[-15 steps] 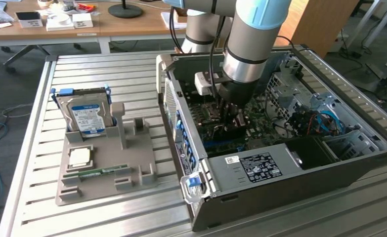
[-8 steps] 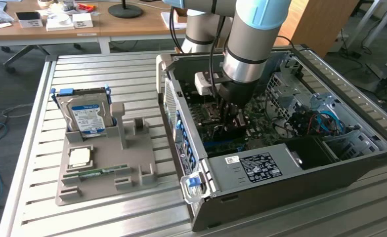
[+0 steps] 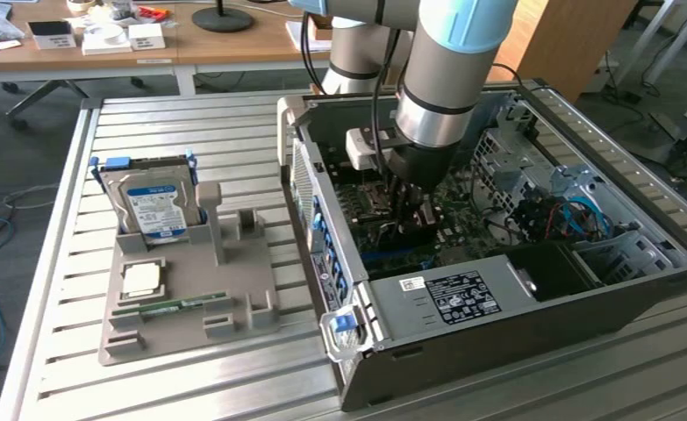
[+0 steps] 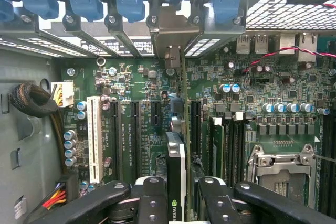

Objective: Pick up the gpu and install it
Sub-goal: 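Insert the gpu into the slot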

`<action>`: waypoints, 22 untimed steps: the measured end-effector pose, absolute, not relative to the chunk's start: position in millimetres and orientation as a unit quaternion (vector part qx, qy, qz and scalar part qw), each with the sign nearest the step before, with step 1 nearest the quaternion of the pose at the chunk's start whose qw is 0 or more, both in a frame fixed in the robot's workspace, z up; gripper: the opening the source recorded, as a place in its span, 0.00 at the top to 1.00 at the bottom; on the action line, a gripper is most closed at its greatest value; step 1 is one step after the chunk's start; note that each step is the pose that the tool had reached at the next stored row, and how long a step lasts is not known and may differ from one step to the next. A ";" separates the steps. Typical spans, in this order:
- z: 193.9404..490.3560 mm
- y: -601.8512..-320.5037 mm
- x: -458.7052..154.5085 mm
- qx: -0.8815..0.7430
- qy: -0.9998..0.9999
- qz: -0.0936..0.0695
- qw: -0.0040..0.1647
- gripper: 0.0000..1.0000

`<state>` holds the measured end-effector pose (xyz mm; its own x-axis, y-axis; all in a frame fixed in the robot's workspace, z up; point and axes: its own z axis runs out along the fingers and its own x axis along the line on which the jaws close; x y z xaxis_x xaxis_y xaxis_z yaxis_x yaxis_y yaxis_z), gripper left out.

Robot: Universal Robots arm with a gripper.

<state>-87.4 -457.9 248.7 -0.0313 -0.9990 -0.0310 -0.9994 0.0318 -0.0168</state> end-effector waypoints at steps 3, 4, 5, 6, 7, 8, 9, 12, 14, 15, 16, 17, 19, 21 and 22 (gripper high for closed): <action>248.8 -458.2 -87.4 -0.696 0.718 0.005 0.017 0.73; 248.8 -458.2 -87.4 -0.696 0.718 0.005 0.017 0.73; 248.8 -458.2 -87.4 -0.696 0.718 0.005 0.017 0.73; 248.8 -458.2 -87.4 -0.696 0.718 0.005 0.017 0.73; 248.8 -458.2 -87.4 -0.696 0.718 0.005 0.017 0.73; 248.8 -458.2 -87.4 -0.696 0.718 0.005 0.017 0.73; 248.8 -458.2 -87.4 -0.696 0.718 0.005 0.017 0.73; 248.8 -458.2 -87.4 -0.696 0.718 0.005 0.017 0.73; 248.8 -458.2 -87.4 -0.696 0.718 0.005 0.017 0.73; 248.8 -458.2 -87.4 -0.696 0.718 0.005 0.017 0.73; 248.8 -458.2 -87.4 -0.696 0.718 0.005 0.017 0.73; 248.8 -458.2 -87.4 -0.696 0.718 0.005 0.017 0.73; 248.8 -458.2 -87.4 -0.696 0.718 0.005 0.017 0.73; 248.8 -458.2 -87.4 -0.696 0.718 0.005 0.017 0.73; 248.8 -458.2 -87.4 -0.696 0.718 0.005 0.017 0.73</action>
<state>-87.4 -458.2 248.8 -0.0312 -0.9990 -0.0307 -0.9994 0.0317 -0.0168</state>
